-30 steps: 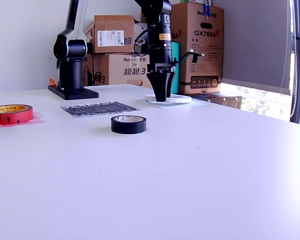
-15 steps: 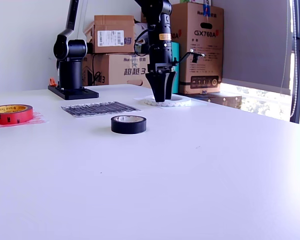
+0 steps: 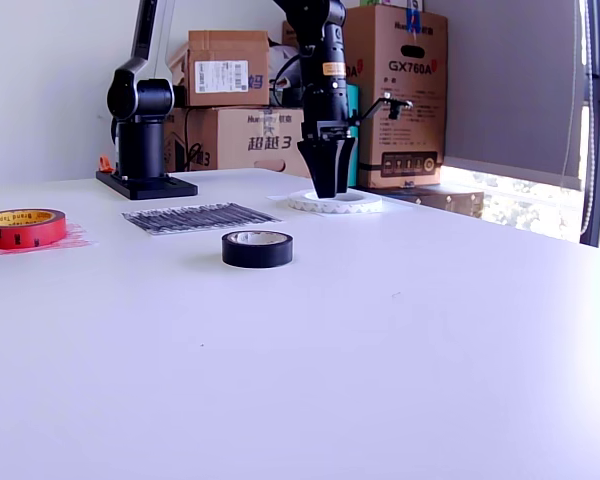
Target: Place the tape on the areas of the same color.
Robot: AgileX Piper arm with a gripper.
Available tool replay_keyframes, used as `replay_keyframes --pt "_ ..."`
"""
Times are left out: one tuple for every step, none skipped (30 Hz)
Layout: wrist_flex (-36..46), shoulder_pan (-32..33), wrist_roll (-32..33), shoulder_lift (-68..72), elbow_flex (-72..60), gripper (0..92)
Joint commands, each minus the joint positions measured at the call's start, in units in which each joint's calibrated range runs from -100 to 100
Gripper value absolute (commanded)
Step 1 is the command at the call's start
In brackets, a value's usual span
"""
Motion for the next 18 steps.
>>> replay_keyframes --pt "0.45 -1.45 1.34 -1.23 -2.55 67.2" --pt "0.53 -2.08 2.07 -2.25 -3.28 67.2" --pt "0.53 -2.71 2.4 -3.28 -3.91 67.2" --pt "0.62 -3.58 2.48 -4.22 -4.19 67.2" --pt "0.62 -4.45 2.65 -5.15 -4.37 67.2" --pt "0.62 -5.31 3.05 -6.0 -4.46 67.3" --pt "0.45 -6.42 3.55 -6.84 -4.46 67.3" --pt "0.36 -7.52 3.96 -7.68 -4.46 67.3" --pt "0.19 -8.71 4.12 -8.24 -4.46 67.3" --pt "0.11 -9.89 4.12 -8.62 -4.46 67.3" --pt "0.02 -11.15 4.12 -8.8 -4.46 67.3" --pt "0.02 -12.26 4.12 -8.9 -4.55 67.3" --pt "0.02 -13.44 4.12 -8.8 -4.55 67.3" --pt "0.02 -14.63 4.12 -8.71 -4.55 67.3" --pt "0.02 -15.73 4.12 -8.52 -4.55 67.3" --pt "0.02 -16.76 4.36 -8.15 -4.55 67.3" --pt "0.02 -17.63 5.35 -7.77 -4.64 67.2" --pt "0.19 -18.5 6.82 -7.31 -5.19 67.2"
